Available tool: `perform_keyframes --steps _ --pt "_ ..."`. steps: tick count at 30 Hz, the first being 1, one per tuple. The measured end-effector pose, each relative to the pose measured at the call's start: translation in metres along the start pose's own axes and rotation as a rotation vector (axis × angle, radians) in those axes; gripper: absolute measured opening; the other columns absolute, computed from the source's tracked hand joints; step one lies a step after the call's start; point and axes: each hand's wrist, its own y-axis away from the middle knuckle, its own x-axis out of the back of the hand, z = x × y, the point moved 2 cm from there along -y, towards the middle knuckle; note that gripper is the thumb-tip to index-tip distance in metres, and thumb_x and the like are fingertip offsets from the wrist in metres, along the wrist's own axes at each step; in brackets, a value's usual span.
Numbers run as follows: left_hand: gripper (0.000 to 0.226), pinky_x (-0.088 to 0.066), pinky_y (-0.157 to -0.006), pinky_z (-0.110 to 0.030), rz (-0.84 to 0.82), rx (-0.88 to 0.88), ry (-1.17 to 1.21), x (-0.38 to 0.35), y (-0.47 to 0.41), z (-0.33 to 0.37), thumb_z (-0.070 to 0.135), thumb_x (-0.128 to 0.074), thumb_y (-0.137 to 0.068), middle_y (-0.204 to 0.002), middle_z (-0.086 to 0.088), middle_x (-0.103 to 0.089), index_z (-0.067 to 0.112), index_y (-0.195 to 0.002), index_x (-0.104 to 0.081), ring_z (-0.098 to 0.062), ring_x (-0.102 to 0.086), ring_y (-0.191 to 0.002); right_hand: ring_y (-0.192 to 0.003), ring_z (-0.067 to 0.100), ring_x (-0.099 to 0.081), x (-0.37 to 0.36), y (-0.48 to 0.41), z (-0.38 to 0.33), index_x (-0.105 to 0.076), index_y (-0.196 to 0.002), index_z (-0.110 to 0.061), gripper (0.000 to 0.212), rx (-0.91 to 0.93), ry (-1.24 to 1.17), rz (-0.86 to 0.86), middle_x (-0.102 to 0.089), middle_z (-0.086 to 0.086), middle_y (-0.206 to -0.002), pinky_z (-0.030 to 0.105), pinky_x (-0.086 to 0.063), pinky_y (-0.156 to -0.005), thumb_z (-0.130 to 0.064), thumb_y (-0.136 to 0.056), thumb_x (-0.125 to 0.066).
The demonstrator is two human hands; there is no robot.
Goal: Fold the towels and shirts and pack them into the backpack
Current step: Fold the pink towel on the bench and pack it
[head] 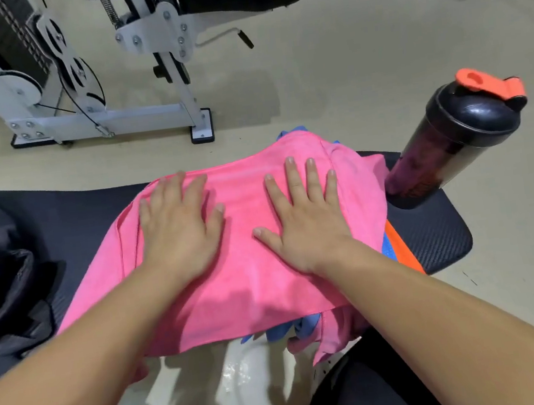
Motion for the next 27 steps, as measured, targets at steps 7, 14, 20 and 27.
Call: perform_keyframes --steps 7,14,20,27 --pt "0.096 0.004 -0.116 -0.071 -0.291 0.01 -0.212 -0.034 0.025 0.003 0.094 -0.009 -0.075 -0.167 -0.003 0.02 0.045 -0.155 0.011 -0.036 0.016 -0.153 -0.149 0.039 0.024 -0.014 0.018 0.028 0.006 -0.16 -0.031 0.094 -0.022 -0.05 -0.011 0.026 0.017 -0.163 0.06 0.008 -0.121 -0.084 -0.085 -0.014" --pt "0.092 -0.003 -0.122 -0.061 -0.337 -0.156 -0.154 -0.023 0.013 -0.001 0.085 -0.019 -0.081 -0.169 -0.004 0.002 0.038 -0.159 -0.008 -0.033 -0.001 -0.155 -0.15 0.038 0.023 -0.018 0.02 0.032 0.004 -0.16 -0.029 0.097 -0.043 -0.06 -0.011 0.027 0.016 -0.163 0.059 0.004 -0.121 -0.086 -0.084 -0.014" --pt "0.051 -0.046 -0.083 -0.046 0.051 -0.094 -0.222 0.032 0.055 -0.039 0.053 -0.052 -0.081 -0.111 -0.007 -0.06 0.019 -0.117 -0.064 -0.036 -0.054 -0.1 -0.153 0.039 0.013 -0.016 0.022 0.031 -0.003 -0.161 -0.03 0.096 -0.038 -0.031 0.025 0.018 0.018 -0.165 0.061 -0.001 -0.122 -0.087 -0.084 -0.013" --pt "0.06 -0.049 -0.083 -0.044 -0.132 0.041 -0.335 0.056 0.109 -0.097 0.065 -0.069 -0.067 -0.106 0.0 -0.053 0.028 -0.114 -0.061 -0.029 -0.05 -0.096 -0.152 0.043 -0.007 -0.002 0.025 0.008 -0.034 -0.155 -0.033 0.076 0.117 0.183 0.139 -0.011 0.016 -0.167 0.071 0.0 -0.115 -0.072 -0.092 -0.018"
